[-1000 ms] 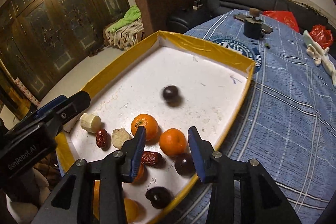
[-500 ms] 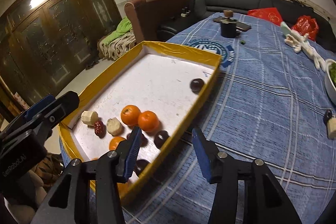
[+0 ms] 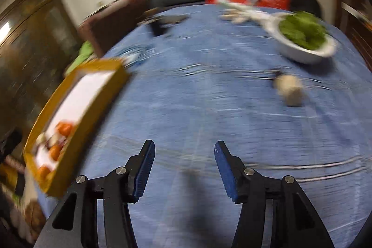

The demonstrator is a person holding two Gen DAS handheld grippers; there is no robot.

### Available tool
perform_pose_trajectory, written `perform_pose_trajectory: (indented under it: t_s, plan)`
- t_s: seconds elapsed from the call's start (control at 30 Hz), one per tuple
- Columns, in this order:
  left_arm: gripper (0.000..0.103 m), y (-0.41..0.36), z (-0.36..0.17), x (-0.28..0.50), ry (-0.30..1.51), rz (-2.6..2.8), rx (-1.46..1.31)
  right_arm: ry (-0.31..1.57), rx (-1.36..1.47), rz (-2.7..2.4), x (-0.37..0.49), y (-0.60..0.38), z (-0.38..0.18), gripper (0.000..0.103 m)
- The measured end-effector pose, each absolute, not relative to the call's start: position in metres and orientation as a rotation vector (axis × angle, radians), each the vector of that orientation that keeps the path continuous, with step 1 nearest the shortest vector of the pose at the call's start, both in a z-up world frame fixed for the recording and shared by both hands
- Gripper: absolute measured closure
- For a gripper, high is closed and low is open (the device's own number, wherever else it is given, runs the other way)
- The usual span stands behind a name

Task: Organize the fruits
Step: 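Grasp a white cube with the right tool while the left tool grasps a dark plum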

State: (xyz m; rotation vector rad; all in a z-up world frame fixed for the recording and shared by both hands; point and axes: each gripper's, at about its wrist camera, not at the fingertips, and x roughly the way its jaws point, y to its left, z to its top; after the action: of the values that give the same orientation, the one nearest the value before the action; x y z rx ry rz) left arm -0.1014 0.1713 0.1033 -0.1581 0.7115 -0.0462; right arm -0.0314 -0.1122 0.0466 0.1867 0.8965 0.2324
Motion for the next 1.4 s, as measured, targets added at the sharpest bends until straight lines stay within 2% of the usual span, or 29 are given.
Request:
perform_pose_trajectory:
  t_s: [0.2,0.5,0.57,0.8,1.07,1.1,1.17,1.4]
  plan:
    - [0.019,0.162,0.097,-0.095,0.732,-0.063,-0.154,0.838,0.250,0.029,0.001,-0.193,0.051,0.045]
    - [0.019,0.153,0.090,-0.090,0.767,-0.079,-0.145,0.896,0.136,-0.043,0.055,-0.191,0.026,0.045]
    - [0.019,0.152,0.090,-0.090,0.767,-0.078,-0.144,0.917,0.122,-0.057,0.061,-0.191,0.019,0.066]
    - [0.019,0.151,0.082,-0.085,0.791,-0.096,-0.170,0.930,0.214,0.091,0.037,-0.180,0.028,0.066]
    - [0.019,0.146,0.079,-0.085,0.801,-0.126,-0.162,0.990,0.278,0.406,-0.003,-0.114,0.030,0.064]
    - [0.019,0.147,0.079,-0.085,0.802,-0.131,-0.164,0.997,0.277,0.431,-0.006,-0.108,0.030,0.063]
    - [0.019,0.147,0.078,-0.085,0.805,-0.141,-0.167,1.023,0.288,0.488,-0.007,-0.098,0.029,0.050]
    - [0.019,0.140,0.070,-0.081,0.821,-0.194,-0.171,0.905,0.357,0.289,-0.002,-0.166,0.047,0.050]
